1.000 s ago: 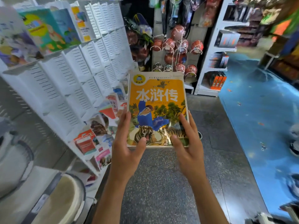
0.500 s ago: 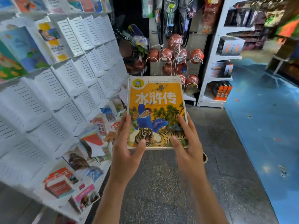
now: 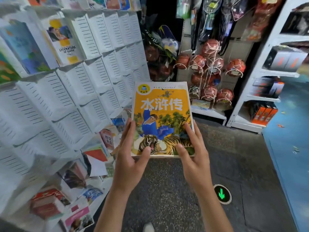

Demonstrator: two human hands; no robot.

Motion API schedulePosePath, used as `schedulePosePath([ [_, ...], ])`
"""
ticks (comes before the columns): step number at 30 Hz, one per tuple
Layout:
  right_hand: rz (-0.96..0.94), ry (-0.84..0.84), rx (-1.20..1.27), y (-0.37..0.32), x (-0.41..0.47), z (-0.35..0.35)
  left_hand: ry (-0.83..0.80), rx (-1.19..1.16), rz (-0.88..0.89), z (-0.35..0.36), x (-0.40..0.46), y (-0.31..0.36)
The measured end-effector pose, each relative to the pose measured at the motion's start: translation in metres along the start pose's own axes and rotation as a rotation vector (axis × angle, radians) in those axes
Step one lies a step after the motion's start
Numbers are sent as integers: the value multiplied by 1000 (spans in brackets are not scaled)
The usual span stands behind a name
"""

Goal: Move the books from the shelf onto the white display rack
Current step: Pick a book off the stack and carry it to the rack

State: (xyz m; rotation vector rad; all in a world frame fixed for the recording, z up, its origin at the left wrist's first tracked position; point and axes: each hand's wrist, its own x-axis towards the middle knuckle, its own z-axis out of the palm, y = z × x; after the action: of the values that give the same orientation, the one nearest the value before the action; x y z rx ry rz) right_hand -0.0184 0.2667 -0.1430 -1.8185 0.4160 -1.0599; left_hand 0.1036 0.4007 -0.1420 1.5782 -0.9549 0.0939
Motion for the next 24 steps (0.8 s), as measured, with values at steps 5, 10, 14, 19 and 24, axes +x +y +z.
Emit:
schedulePosePath([
  [5,-24,-16,-15,38,93,12,45,-37,22,33,84,-46],
  [10,-70,-21,-54,73,205,29,68,-65,50,60,189,-85],
  [14,-78,-38,-22,97,273,54,86,-31,60,71,255,-122],
  [19,-61,-92,-2,138,331,71,100,2,0,88,301,-162],
  [24,-50,-160,57,184,389,93,148,63,-47,103,346,-199],
])
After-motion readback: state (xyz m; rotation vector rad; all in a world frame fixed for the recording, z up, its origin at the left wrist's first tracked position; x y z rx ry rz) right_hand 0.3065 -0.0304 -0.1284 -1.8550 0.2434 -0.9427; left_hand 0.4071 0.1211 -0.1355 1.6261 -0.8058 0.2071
